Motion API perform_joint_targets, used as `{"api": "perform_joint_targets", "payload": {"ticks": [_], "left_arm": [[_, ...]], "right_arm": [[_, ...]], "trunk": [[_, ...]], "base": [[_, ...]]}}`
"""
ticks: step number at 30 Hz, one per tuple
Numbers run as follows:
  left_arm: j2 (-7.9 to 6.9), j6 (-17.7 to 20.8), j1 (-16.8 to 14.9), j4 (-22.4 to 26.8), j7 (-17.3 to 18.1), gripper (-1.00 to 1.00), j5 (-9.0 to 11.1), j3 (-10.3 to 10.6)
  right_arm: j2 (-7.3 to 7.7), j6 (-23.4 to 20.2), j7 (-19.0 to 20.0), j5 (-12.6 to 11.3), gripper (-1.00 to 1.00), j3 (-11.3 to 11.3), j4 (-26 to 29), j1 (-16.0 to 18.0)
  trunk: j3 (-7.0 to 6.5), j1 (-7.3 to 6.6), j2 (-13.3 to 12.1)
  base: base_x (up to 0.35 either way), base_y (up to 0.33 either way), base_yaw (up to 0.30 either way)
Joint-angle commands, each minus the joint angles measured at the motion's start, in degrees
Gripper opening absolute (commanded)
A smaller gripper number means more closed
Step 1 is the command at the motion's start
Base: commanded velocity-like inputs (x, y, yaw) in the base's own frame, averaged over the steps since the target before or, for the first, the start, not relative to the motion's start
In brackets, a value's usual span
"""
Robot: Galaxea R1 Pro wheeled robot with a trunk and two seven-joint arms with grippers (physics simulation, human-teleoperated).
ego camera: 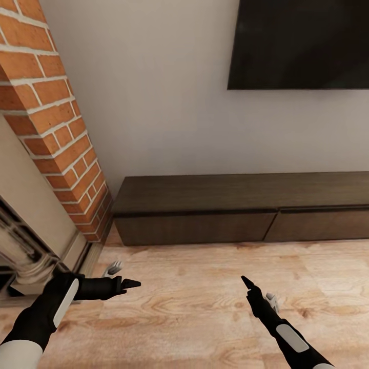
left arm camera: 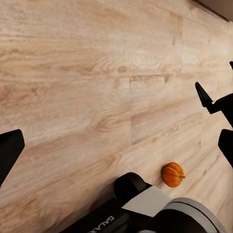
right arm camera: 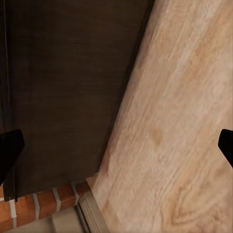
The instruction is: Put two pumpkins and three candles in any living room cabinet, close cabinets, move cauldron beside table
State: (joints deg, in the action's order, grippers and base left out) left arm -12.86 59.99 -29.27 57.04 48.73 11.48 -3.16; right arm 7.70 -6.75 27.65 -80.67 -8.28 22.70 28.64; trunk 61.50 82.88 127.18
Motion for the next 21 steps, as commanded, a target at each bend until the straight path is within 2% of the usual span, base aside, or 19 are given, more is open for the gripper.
{"api": "perform_joint_targets", "payload": {"ticks": [1,3,6,7,8,10,13,18,21], "left_arm": [[0.01,0.01,0.0,0.0,-0.01,1.0,0.0,0.0],[0.0,0.01,0.0,0.0,-0.01,1.0,0.0,0.0],[-0.01,0.01,0.0,0.0,0.01,1.0,-0.02,0.0],[0.0,0.01,0.0,0.0,0.03,1.0,0.0,0.0],[0.01,0.01,0.0,0.0,0.03,1.0,-0.01,0.0],[0.02,0.01,0.0,0.02,0.03,1.0,0.0,0.0],[0.03,0.01,0.0,0.01,0.05,1.0,0.02,0.02],[0.02,0.01,0.0,0.03,0.05,1.0,0.09,0.08],[0.09,0.01,0.0,0.01,0.07,1.0,0.11,0.1]], "right_arm": [[-0.02,0.01,0.08,-0.07,1.0,0.02,-0.01,0.01],[0.09,-0.06,0.6,-0.28,1.0,0.1,-0.02,0.01],[0.37,-0.3,5.08,-0.48,1.0,0.1,-0.02,0.01],[0.43,-0.46,9.49,-0.53,1.0,0.12,-0.07,0.01],[0.48,-0.55,11.95,-0.57,1.0,0.13,-0.15,0.01],[0.64,-1.07,20.68,-0.66,1.0,0.12,-0.48,0.01],[0.76,-2.85,26.65,-0.62,1.0,0.17,-0.67,-0.05],[0.32,-2.25,28.12,-0.49,1.0,0.35,-0.72,-0.03],[0.03,-0.2,28.19,-0.58,1.0,2.2,-0.78,0.0]], "trunk": [[0.18,0.23,0.42],[0.54,0.66,1.22],[1.08,1.32,2.42],[1.26,1.54,2.82],[1.44,1.76,3.22],[1.8,2.2,4.03],[2.34,2.86,5.23],[3.24,3.96,7.23],[3.42,4.18,7.64]], "base": [[0.0,0.0,0.0],[0.0,0.0,0.0],[0.0,0.0,0.0],[0.0,0.0,0.0],[0.0,0.0,0.0],[0.0,0.0,0.0],[0.0,0.0,0.0],[0.0,0.0,0.0],[0.0,0.0,0.0]]}}
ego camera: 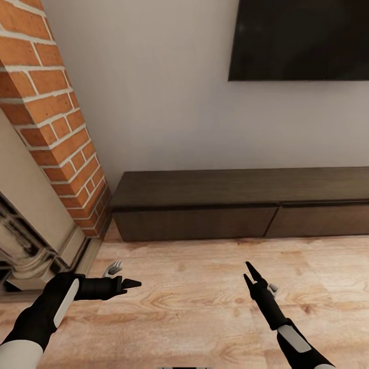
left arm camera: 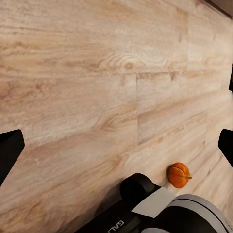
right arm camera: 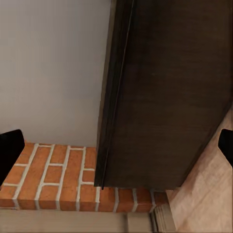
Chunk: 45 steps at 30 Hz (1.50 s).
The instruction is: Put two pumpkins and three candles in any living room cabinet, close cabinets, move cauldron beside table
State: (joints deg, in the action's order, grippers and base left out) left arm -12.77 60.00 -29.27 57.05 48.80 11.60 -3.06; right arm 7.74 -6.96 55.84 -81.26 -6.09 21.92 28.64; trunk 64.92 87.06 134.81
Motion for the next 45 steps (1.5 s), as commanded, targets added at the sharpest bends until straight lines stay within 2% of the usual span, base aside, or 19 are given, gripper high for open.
{"api": "perform_joint_targets", "payload": {"ticks": [1,6,10,22,36,40,45], "left_arm": [[0.01,0.0,0.0,0.0,0.01,1.0,0.02,0.02],[0.07,0.0,0.0,0.19,0.06,1.0,0.08,0.16],[0.1,0.0,0.0,0.24,0.07,1.0,0.09,0.29],[0.09,0.0,0.0,0.26,0.07,1.0,0.09,0.43],[0.45,0.0,0.0,0.02,0.07,1.0,0.12,0.21],[0.46,0.0,0.0,-0.21,0.07,1.0,0.16,0.22],[0.46,0.0,0.05,-0.73,0.09,1.0,0.24,0.25]], "right_arm": [[-0.04,0.18,-0.01,0.0,1.0,0.56,-0.01,-0.02],[-0.22,0.45,-0.03,-0.03,1.0,3.96,-0.13,0.0],[-0.28,0.46,-0.03,0.01,1.0,4.61,-0.27,0.01],[-0.36,0.49,-0.38,0.05,1.0,4.85,-0.3,0.01],[-0.77,0.55,-6.75,-1.06,1.0,5.05,-0.31,0.01],[-1.07,0.55,-7.2,-2.22,1.0,5.11,-0.3,0.01],[-1.18,0.55,-7.31,-2.54,1.0,5.12,-0.3,0.01]], "trunk": [[0.0,0.0,0.0],[0.0,0.0,0.0],[0.0,0.0,0.0],[0.0,0.0,0.0],[0.0,0.0,0.0],[0.0,0.0,0.0],[0.0,0.0,0.0]], "base": [[0.0,0.0,0.0],[0.006,0.0,0.0],[0.171,0.0,0.0],[0.306,0.0,0.0],[0.068,0.0,0.0],[0.133,0.0,0.0],[0.205,0.0,0.0]]}}
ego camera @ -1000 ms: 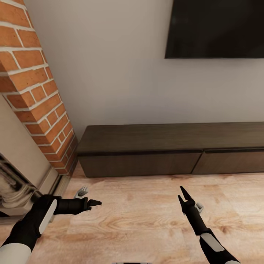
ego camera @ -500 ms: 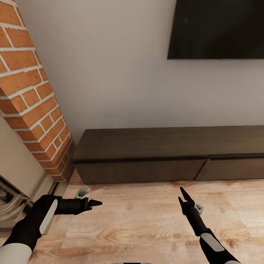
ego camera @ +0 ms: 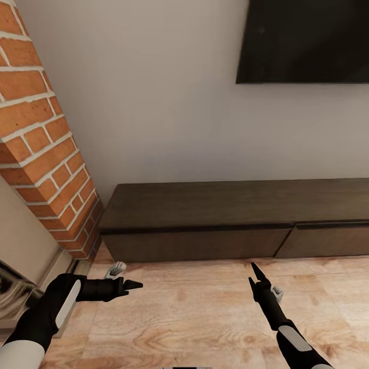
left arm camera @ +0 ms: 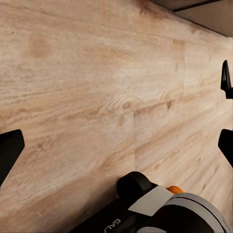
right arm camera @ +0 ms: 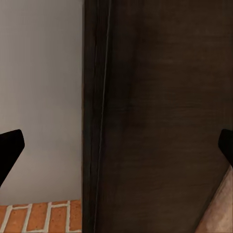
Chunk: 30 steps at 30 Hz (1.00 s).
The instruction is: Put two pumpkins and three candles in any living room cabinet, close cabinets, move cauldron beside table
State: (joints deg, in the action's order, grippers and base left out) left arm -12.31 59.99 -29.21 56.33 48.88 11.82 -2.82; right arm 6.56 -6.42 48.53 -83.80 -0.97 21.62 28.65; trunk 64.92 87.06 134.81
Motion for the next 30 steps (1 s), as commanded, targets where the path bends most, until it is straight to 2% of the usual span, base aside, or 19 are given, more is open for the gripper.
{"api": "perform_joint_targets", "payload": {"ticks": [1,4,10,12,20,30], "left_arm": [[0.0,0.01,0.01,-0.25,0.01,1.0,0.03,0.0],[-0.08,0.01,0.0,-2.21,0.62,1.0,0.05,-0.06],[-0.12,0.01,0.03,-4.71,8.61,1.0,-0.15,0.81],[-0.22,0.01,0.03,-5.7,10.01,1.0,-0.14,1.11],[-0.13,0.01,0.11,-8.2,13.81,1.0,-0.24,1.32],[-0.02,0.01,0.12,-8.34,14.47,1.0,-0.38,1.24]], "right_arm": [[-0.01,0.0,0.0,-0.01,1.0,0.0,0.0,0.0],[-0.04,0.0,-0.01,-0.04,1.0,-0.03,0.0,0.0],[-0.16,0.14,0.0,-0.05,1.0,-0.08,0.0,0.0],[-0.2,0.21,0.02,-0.08,1.0,-0.08,0.0,0.0],[-0.19,0.18,0.07,-0.17,1.0,-0.09,0.0,0.0],[-0.14,0.1,0.02,-0.15,1.0,0.0,0.0,0.0]], "trunk": [[0.0,0.0,0.0],[0.0,0.0,0.0],[0.0,0.0,0.0],[0.0,0.0,0.0],[0.0,0.0,0.0],[0.0,0.0,0.0]], "base": [[0.129,0.0,0.0],[0.064,0.0,0.0],[0.09,0.0,0.0],[0.113,0.0,0.0],[0.128,0.0,0.0],[0.134,0.0,0.0]]}}
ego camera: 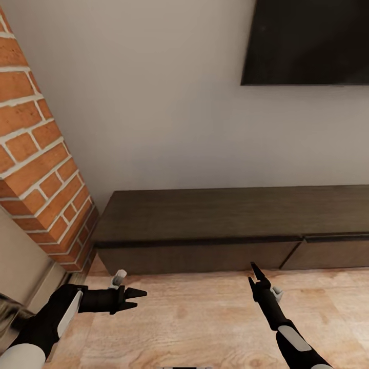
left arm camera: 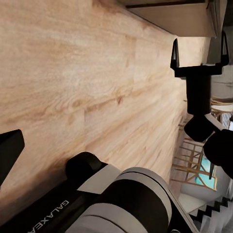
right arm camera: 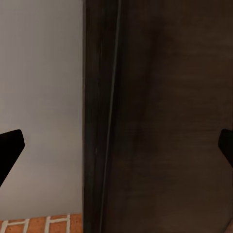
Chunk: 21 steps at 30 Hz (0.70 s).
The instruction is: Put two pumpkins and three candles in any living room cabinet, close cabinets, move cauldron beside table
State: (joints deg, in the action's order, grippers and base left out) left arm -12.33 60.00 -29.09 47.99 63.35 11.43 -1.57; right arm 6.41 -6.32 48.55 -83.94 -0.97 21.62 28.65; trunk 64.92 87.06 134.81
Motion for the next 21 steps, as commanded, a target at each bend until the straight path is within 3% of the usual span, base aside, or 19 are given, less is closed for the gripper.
{"api": "perform_joint_targets", "payload": {"ticks": [1,21], "left_arm": [[-0.01,0.0,0.0,0.0,0.0,1.0,0.0,0.0],[0.0,0.0,0.0,0.0,0.02,1.0,-0.01,-0.14]], "right_arm": [[0.0,0.0,-0.01,0.0,1.0,0.0,0.0,0.0],[-0.06,0.04,-0.03,0.02,1.0,0.01,0.0,0.0]], "trunk": [[0.0,0.0,0.0],[0.0,0.0,0.0]], "base": [[0.093,0.0,0.0],[0.117,-0.007,0.0]]}}
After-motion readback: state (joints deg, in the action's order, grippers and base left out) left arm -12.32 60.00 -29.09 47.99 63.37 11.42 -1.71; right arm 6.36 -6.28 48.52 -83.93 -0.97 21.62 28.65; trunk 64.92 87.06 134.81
